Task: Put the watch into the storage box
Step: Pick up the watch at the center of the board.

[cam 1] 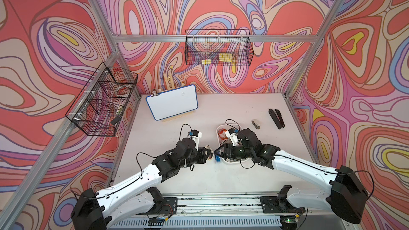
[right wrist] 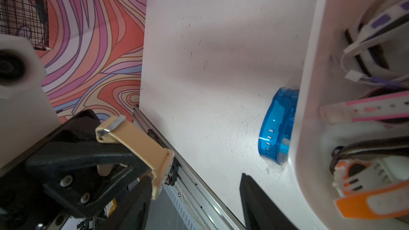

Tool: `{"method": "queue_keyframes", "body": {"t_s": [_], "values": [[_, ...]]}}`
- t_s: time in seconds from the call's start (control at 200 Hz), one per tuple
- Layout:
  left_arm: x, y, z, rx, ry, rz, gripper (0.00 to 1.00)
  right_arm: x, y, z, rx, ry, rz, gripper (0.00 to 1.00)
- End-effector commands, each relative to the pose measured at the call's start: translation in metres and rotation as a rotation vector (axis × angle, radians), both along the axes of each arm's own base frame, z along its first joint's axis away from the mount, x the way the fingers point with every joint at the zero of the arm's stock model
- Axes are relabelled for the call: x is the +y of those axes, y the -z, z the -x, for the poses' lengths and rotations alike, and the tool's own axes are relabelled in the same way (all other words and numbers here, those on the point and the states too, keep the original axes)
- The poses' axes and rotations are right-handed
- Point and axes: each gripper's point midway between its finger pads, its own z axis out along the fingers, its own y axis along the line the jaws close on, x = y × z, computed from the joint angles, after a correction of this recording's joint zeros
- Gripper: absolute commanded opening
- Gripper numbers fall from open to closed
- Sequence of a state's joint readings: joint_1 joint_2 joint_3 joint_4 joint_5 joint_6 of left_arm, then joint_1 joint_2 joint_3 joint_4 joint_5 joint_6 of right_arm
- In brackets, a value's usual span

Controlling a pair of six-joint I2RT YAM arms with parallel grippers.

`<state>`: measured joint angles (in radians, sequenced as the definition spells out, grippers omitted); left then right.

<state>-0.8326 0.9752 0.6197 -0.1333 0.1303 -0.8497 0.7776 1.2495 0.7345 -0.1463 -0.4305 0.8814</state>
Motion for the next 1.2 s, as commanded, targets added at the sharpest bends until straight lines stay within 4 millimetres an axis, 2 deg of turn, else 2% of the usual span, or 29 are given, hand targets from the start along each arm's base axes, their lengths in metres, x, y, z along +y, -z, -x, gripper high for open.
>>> {"method": "queue_keyframes", "body": {"t_s": [0.0, 0.2, 0.431, 0.551, 0.701, 0.891, 1.077, 1.192], "values": [[0.001, -0.002, -0.007, -0.035, -0.030, -0.004, 0.10, 0.009, -0.006, -0.003, -0.019, 0.004, -0.014, 0.68], [0.001, -0.001, -0.006, -0.042, -0.030, -0.009, 0.10, 0.017, 0.000, 0.001, -0.011, -0.003, -0.017, 0.66], [0.001, 0.002, -0.005, -0.043, -0.030, -0.020, 0.09, 0.024, -0.002, 0.001, -0.017, -0.012, -0.024, 0.64], [0.000, 0.002, -0.005, -0.042, -0.031, -0.018, 0.10, 0.027, 0.002, 0.001, -0.011, -0.015, -0.022, 0.57], [-0.002, 0.002, -0.005, -0.043, -0.029, -0.017, 0.09, 0.032, 0.003, 0.000, -0.005, -0.010, -0.037, 0.45], [-0.002, 0.001, -0.004, -0.046, -0.029, -0.015, 0.10, 0.036, -0.002, -0.004, -0.010, 0.000, -0.059, 0.39], [-0.002, 0.003, -0.005, -0.042, -0.033, -0.018, 0.10, 0.042, -0.005, -0.003, 0.004, -0.002, -0.096, 0.27], [-0.002, 0.003, -0.005, -0.044, -0.036, -0.015, 0.11, 0.045, -0.006, -0.002, 0.012, -0.009, -0.111, 0.25]]}}
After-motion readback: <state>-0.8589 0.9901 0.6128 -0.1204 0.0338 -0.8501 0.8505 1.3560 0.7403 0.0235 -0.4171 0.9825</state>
